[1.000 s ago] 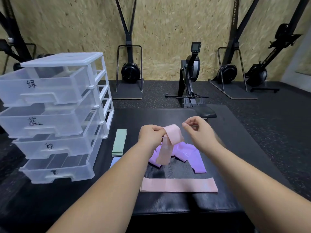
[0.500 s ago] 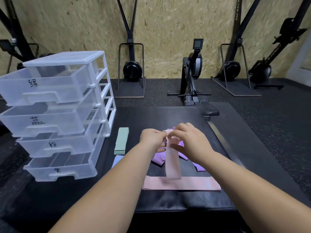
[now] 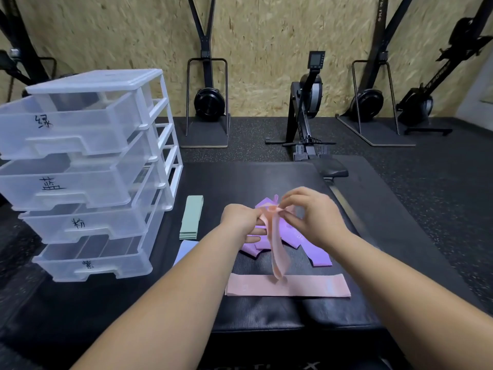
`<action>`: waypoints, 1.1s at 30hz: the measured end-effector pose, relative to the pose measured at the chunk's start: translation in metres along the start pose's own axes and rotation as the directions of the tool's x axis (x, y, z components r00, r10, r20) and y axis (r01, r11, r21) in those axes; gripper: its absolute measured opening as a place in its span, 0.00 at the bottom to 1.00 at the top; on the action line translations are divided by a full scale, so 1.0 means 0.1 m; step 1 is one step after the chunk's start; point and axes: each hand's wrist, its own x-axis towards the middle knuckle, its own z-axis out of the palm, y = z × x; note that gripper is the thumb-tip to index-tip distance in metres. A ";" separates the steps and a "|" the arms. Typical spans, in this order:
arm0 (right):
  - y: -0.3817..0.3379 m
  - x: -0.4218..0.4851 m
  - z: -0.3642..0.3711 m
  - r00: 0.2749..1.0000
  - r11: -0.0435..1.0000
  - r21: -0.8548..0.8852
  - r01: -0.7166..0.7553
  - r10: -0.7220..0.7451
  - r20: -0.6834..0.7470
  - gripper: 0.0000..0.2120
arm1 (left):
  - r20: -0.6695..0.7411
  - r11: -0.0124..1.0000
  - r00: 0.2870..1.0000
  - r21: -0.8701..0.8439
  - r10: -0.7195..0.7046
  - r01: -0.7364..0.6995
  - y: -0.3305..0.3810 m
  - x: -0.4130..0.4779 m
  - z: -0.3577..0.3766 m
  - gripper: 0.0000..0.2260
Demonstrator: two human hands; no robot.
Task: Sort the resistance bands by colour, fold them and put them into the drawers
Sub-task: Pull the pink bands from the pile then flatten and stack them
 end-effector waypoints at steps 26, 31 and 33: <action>-0.44 0.50 -0.56 0.984 0.981 0.132 -0.145 0.129 0.119 0.02 | 0.106 0.755 0.779 0.196 0.617 -0.625 0.27 -0.20 -0.14 0.05; -0.48 0.48 -0.59 0.979 0.959 0.199 -0.202 0.202 0.020 0.04 | 0.181 0.760 0.816 0.300 0.548 -0.577 0.15 -0.22 -0.24 0.04; -0.38 0.40 -0.59 0.960 0.931 0.247 -0.268 0.279 -0.009 0.05 | 0.219 0.762 0.831 0.332 0.511 -0.556 0.04 -0.22 -0.30 0.04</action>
